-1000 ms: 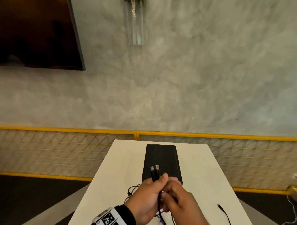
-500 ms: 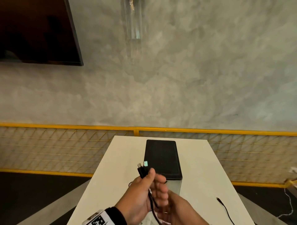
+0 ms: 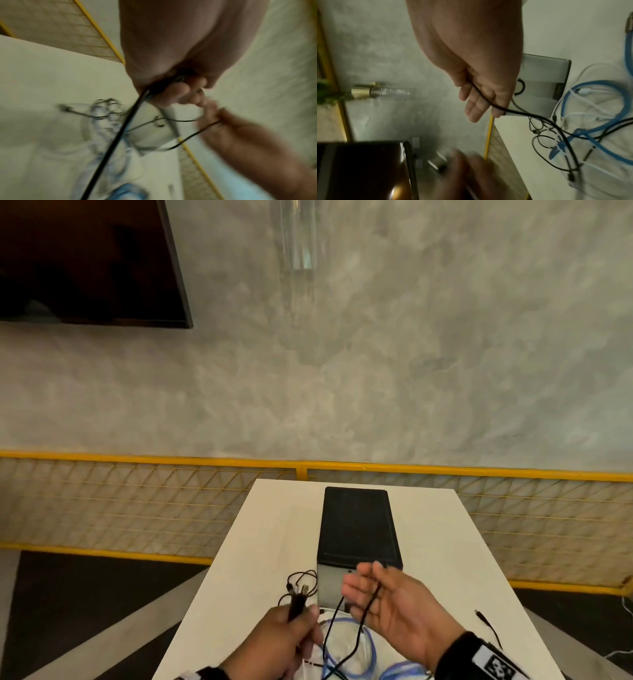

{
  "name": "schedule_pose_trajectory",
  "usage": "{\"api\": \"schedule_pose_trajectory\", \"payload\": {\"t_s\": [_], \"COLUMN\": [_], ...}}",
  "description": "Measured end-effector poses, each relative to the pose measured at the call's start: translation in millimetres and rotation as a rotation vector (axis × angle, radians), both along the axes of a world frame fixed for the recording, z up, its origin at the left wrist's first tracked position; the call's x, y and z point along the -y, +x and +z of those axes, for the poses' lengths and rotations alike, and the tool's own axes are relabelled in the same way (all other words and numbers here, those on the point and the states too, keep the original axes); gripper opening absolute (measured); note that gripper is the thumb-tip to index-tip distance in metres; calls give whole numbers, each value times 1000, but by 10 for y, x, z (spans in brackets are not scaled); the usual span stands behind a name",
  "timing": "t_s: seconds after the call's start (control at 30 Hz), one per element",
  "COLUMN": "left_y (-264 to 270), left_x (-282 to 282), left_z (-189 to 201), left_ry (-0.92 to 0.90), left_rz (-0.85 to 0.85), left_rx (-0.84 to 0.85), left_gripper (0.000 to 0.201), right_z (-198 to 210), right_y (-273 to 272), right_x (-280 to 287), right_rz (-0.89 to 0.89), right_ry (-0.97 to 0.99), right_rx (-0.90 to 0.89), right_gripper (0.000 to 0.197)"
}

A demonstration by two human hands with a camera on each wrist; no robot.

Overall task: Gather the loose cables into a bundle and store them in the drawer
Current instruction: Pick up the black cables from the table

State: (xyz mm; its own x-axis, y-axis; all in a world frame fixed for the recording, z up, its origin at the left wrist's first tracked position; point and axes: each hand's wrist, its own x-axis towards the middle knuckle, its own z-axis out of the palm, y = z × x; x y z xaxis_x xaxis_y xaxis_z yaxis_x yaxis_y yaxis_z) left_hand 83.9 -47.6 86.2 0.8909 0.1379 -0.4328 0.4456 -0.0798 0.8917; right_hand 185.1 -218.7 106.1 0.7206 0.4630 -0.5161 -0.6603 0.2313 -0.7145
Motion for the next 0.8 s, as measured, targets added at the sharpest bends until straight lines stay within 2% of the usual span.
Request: {"api": "schedule_pose_trajectory", "payload": {"t_s": [0.07, 0.1, 0.17, 0.23, 0.3, 0.37, 0.43, 0.57, 0.6, 0.67, 0.7, 0.73, 0.8], "left_y": [156, 234, 332, 357, 333, 271, 133, -263, -349, -598, -676, -725, -779], "left_x": [73, 149, 289, 384, 424, 447, 430, 282, 232, 60, -54, -137, -161], "left_z": [158, 209, 220, 189, 157, 170, 199, -9, -85, -253, -375, -471, -431], "left_ry": [39, 103, 190, 207, 178, 75, -11, 90, 183, 527, 562, 495, 237], "left_rz": [92, 76, 7, -4, -8, -16, -85, -287, -342, -506, -454, -399, -239], "left_rx": [237, 322, 404, 455, 479, 448, 335, 113, 98, 98, 80, 64, 78], "left_gripper": [28, 21, 6, 6, 13, 19, 25, 26, 29, 32, 26, 20, 48], "right_z": [-15, -8, 46, 91, 110, 127, 176, 242, 225, 163, 142, 123, 62], "right_y": [-113, -151, -220, -239, -239, -205, -133, 50, 91, 120, 127, 133, 122], "right_x": [-66, -95, -125, -123, -105, -65, 0, 119, 140, 177, 192, 204, 216], "right_rz": [68, 87, 108, 102, 123, 171, 160, 78, 64, 21, 1, -17, -25], "right_ry": [0, 19, 84, 142, 118, 67, 88, 202, 204, 191, 175, 156, 127], "right_rx": [24, 27, 20, -9, -6, 6, -7, -71, -72, -82, -78, -74, -52], "right_gripper": [33, 36, 43, 47, 49, 49, 44, 28, 27, 24, 23, 22, 23]}}
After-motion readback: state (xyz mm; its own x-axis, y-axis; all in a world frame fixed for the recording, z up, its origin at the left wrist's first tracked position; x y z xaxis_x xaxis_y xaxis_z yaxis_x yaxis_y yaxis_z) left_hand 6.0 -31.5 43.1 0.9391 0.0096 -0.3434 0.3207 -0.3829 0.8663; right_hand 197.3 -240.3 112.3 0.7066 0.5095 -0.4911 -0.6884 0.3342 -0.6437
